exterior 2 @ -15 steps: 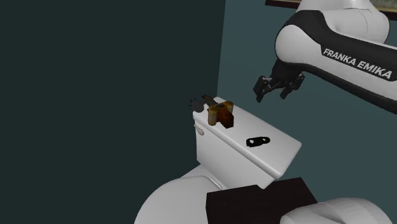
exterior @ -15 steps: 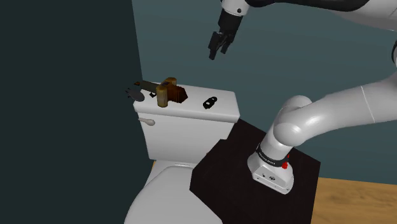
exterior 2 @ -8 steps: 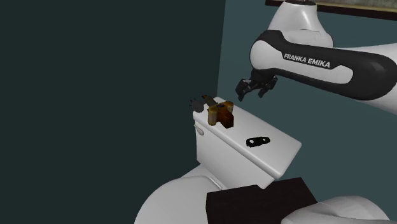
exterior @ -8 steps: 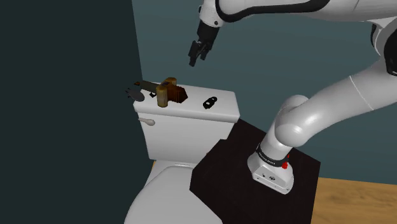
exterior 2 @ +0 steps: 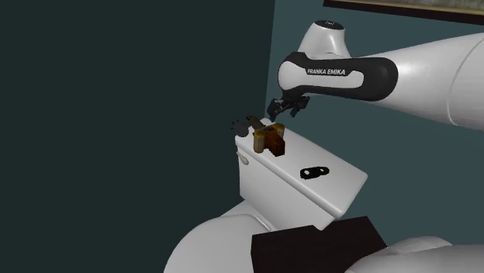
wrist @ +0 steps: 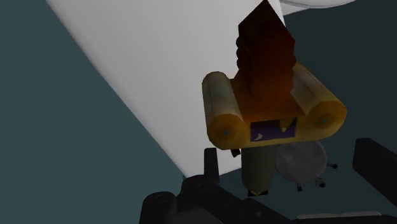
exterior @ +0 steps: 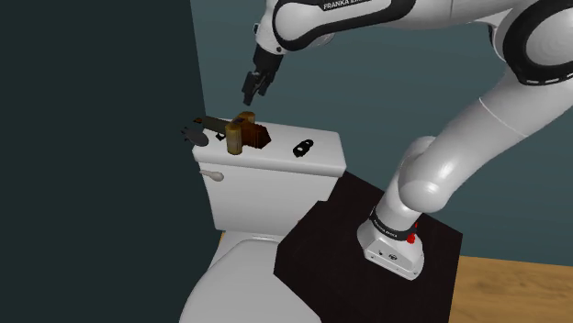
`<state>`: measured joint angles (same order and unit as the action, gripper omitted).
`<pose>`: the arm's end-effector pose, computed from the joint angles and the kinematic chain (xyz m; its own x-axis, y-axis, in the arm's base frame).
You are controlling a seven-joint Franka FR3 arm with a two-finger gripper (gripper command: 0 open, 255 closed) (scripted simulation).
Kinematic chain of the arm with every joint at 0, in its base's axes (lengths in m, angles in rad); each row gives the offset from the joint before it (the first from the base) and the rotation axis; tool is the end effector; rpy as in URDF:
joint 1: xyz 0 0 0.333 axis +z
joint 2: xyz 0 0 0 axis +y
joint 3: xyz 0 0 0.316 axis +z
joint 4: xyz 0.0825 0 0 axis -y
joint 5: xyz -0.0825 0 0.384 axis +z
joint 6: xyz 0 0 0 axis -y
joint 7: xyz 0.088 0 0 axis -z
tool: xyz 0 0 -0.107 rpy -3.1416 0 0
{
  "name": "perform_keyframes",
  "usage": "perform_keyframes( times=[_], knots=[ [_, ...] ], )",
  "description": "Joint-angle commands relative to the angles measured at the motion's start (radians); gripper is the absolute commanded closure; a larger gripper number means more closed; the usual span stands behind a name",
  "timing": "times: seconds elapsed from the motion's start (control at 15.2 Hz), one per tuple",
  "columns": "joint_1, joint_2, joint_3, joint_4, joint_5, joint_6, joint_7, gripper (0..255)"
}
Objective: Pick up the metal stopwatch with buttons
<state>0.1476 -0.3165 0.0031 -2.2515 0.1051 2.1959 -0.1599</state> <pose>0.4749 0.0760 0.5188 0.9331 0.2407 0.2672 0.2642 -0.9629 -0.0552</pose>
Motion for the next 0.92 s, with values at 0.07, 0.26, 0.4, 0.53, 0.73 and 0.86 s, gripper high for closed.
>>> perform_keyframes(
  times=[0.07,0.26,0.4,0.53,0.73,0.86],
  knots=[
    [0.024,0.106,0.004,0.064,0.030,0.059,-0.040,0],
    [0.044,0.205,0.011,0.127,0.061,0.109,-0.081,0],
    [0.056,0.271,0.018,0.175,0.082,0.137,-0.109,0],
    [0.066,0.337,0.027,0.226,0.101,0.161,-0.136,0],
    [0.079,0.435,0.043,0.312,0.126,0.188,-0.173,0],
    [0.086,0.501,0.056,0.375,0.139,0.201,-0.196,0]
  ],
)
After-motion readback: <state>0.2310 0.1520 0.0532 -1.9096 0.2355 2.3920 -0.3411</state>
